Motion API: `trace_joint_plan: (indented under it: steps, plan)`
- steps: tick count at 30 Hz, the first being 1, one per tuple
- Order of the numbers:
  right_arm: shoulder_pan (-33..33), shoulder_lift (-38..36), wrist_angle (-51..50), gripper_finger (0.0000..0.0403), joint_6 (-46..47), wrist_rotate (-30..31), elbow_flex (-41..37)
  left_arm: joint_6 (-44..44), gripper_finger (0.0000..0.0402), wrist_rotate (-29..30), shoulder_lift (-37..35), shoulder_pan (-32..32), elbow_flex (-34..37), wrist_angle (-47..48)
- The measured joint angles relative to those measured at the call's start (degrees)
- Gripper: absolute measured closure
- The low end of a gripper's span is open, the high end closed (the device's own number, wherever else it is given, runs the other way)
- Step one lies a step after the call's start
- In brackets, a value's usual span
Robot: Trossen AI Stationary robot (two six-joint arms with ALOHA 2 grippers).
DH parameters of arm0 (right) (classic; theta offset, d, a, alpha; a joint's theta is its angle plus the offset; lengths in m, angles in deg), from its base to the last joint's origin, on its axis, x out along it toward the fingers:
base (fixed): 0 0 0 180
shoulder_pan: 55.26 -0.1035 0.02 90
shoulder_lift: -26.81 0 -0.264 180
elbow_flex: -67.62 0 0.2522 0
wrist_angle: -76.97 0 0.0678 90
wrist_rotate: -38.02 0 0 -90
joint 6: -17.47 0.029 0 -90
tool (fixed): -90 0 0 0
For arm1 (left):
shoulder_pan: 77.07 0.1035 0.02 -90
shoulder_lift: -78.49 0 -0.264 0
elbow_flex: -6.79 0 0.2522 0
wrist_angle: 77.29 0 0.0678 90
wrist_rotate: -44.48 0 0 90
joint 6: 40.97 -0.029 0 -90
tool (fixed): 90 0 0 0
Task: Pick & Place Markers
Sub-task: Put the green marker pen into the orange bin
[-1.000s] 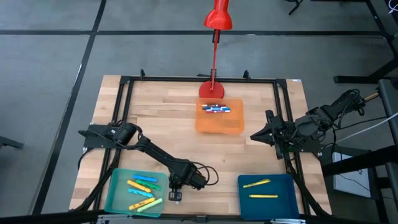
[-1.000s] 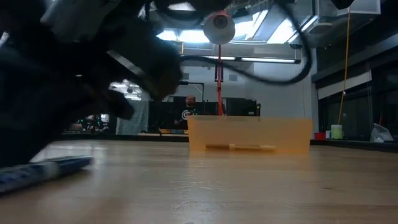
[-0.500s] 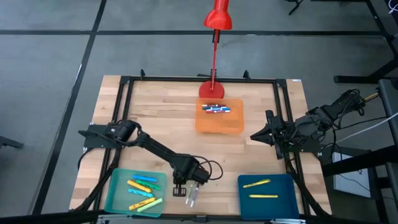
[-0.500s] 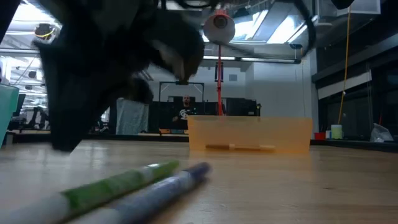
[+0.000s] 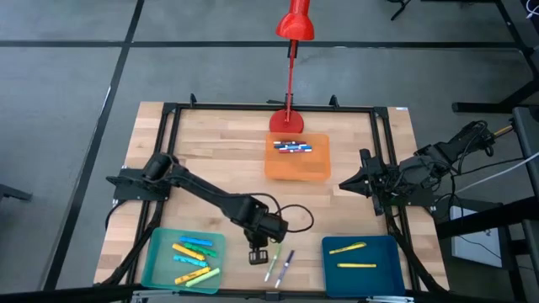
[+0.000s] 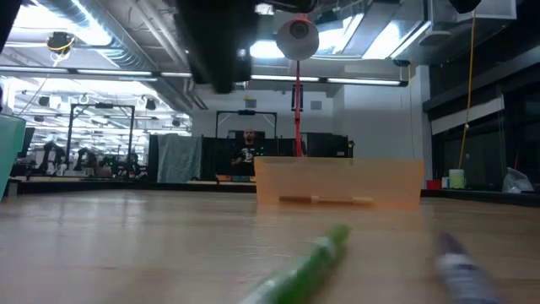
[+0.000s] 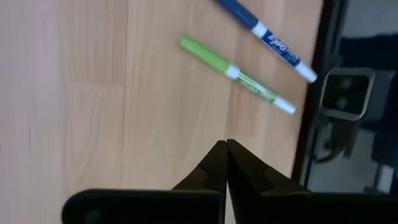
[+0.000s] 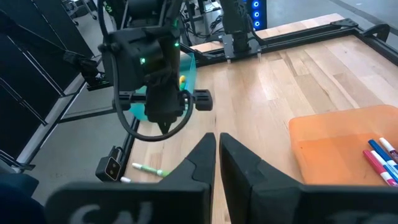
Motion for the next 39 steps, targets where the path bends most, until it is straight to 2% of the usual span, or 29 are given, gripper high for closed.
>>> trace_joint_plan:
  steps: [7,15,22,26,33,36,39]
  plan:
    - [-0.01,0.0,0.0,0.0379,0.02,0.0,0.0,4.09,0.0398,-0.02,0.0,1.61,0.0,-9.75]
    - [0.0,0.01,0.0,0.0379,0.09,0.0,0.0,4.36,0.0398,-0.09,0.0,2.53,0.0,-22.16]
    - [-0.01,0.0,0.0,0.0379,0.15,-0.02,0.0,3.05,0.0386,-3.42,0.0,2.94,0.0,-25.8]
    - [-0.01,0.0,-0.28,0.0379,0.18,-0.02,0.0,4.18,0.0355,-4.05,0.0,3.38,0.0,-25.87]
    - [0.01,0.02,-0.92,0.0379,0.35,-0.03,0.0,9.78,0.0253,-4.85,0.0,3.93,0.0,-25.61]
    - [0.01,0.01,-0.96,0.0379,0.27,-0.04,-0.01,12.99,0.0215,-9.29,0.0,4.62,0.02,-25.89]
    - [-0.01,0.0,-0.96,0.0379,0.13,-0.04,0.0,16.65,0.0194,-12.88,-0.02,5.37,0.02,-25.97]
